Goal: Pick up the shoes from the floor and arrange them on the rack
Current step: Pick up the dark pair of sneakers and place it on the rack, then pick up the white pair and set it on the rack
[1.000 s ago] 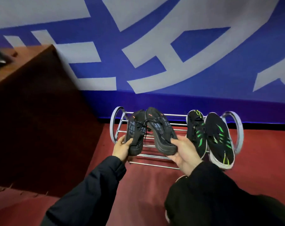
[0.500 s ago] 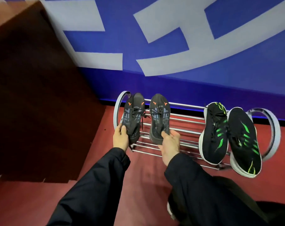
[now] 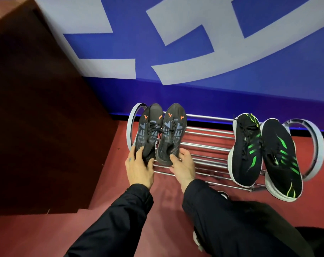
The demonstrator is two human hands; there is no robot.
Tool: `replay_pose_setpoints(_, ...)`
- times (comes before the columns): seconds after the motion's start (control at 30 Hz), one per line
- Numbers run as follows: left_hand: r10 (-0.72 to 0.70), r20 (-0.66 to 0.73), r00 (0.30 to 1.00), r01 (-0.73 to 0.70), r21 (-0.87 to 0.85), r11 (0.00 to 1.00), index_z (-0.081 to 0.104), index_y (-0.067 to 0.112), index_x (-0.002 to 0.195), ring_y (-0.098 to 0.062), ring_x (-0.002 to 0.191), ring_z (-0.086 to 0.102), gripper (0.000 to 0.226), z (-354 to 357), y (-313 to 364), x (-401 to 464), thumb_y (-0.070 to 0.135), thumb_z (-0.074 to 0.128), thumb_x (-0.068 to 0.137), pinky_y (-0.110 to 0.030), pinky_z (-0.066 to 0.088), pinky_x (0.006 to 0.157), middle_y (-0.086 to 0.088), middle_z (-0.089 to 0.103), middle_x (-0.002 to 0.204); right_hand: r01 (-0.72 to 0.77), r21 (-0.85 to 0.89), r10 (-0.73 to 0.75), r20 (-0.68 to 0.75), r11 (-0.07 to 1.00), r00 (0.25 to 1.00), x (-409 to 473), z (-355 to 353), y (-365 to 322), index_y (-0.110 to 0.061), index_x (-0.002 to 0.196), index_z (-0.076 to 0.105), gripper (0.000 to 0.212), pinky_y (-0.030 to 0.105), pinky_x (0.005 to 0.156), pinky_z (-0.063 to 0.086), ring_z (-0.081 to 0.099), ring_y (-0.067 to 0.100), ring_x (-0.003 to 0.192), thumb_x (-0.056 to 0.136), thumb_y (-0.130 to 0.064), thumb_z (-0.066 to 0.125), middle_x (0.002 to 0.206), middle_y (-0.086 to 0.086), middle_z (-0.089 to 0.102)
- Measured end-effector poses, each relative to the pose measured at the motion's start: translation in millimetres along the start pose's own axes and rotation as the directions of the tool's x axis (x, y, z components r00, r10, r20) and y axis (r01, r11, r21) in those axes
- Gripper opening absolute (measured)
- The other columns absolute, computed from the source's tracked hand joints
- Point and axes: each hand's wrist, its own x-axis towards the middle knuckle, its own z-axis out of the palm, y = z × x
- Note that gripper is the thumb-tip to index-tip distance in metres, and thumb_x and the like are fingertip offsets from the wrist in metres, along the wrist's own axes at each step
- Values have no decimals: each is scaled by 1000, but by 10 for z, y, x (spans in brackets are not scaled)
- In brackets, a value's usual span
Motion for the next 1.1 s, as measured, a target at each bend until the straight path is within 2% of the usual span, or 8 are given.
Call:
replay_pose_setpoints(0.1, 16, 25, 1000, -16, -5, 1000, 47, 15, 141, -34, 136, 37, 59, -32, -15, 28, 24, 69, 87, -41, 32, 113, -6, 29, 160, 8, -123, 1, 71, 992, 997, 174, -51, 213, -37, 133, 53, 63, 49, 107, 52, 64, 17, 124, 73, -48, 66, 137, -13, 63)
replay_pose_setpoints(0.2, 18, 32, 999, -17, -27, 1000, 48, 14, 141, -34, 141, 31, 60, -79, 33, -21, 27, 67, 86, -42, 28, 115, -11, 32, 158, 23, -292, 14, 124, 956, 992, -50, -135, -62, -42, 124, 59, 37, 45, 106, 51, 65, 19, 119, 88, -33, 64, 129, -13, 65)
replay_pose_setpoints(0.3, 5, -95, 995, -4, 14, 1000, 55, 13, 134, -39, 137, 35, 55, -178, 187, -71, 29, 64, 82, -46, 29, 112, -19, 44, 145, 111, -448, -55, 135, 887, 989, -148, -256, -251, -22, 133, 61, 41, 26, 88, 53, 65, 15, 101, 92, -20, 63, 121, -9, 67)
replay_pose_setpoints(0.4, 91, -198, 976, -94, -3, 996, 63, 10, 121, -38, 118, 52, 45, -307, 417, -102, 31, 54, 81, -41, 35, 101, -16, 57, 125, 140, -464, -82, 144, 875, 986, -201, -362, -455, -15, 101, 71, 13, 30, 77, 50, 63, 19, 86, 90, -12, 64, 94, 1, 69)
replay_pose_setpoints(0.57, 160, 96, 982, -125, -297, 947, 66, 13, 109, -22, 97, 62, 24, -421, 1098, -221, 25, 49, 96, -25, 42, 87, -6, 70, 107, 169, -494, -82, 193, 853, 978, -443, -709, -770, -14, 80, 66, 17, 23, 50, 45, 56, 13, 59, 96, -16, 61, 77, 3, 66)
replay_pose_setpoints(0.7, 244, 214, 946, -149, -379, 913, 68, 16, 87, -26, 89, 67, 30, -321, 1521, -398, 39, 49, 89, -43, 52, 90, -5, 74, 86, 225, -531, -142, 194, 817, 971, -708, -1065, -982, -8, 80, 67, 19, 20, 48, 45, 57, 11, 56, 96, -13, 58, 70, 2, 63)
replay_pose_setpoints(0.87, 408, 347, 844, -207, -490, 846, 70, 22, 90, -21, 89, 69, 50, -269, 2358, -872, 59, 38, 91, -48, 53, 91, 0, 74, 89, 240, -555, -231, 87, 797, 969, -1081, -1825, -1278, -3, 88, 69, 27, 38, 69, 54, 67, 28, 74, 99, -23, 55, 85, 15, 71)
replay_pose_setpoints(1.1, 641, 509, 575, -314, -586, 747, 69, 25, 75, -17, 71, 61, 52, 188, 3717, -2083, 63, 36, 87, -42, 49, 79, 4, 68, 75, 234, -428, -330, -166, 873, 929, -1881, -3605, -1211, -15, 81, 61, 24, 24, 53, 45, 60, 9, 57, 103, -23, 55, 99, 4, 61)
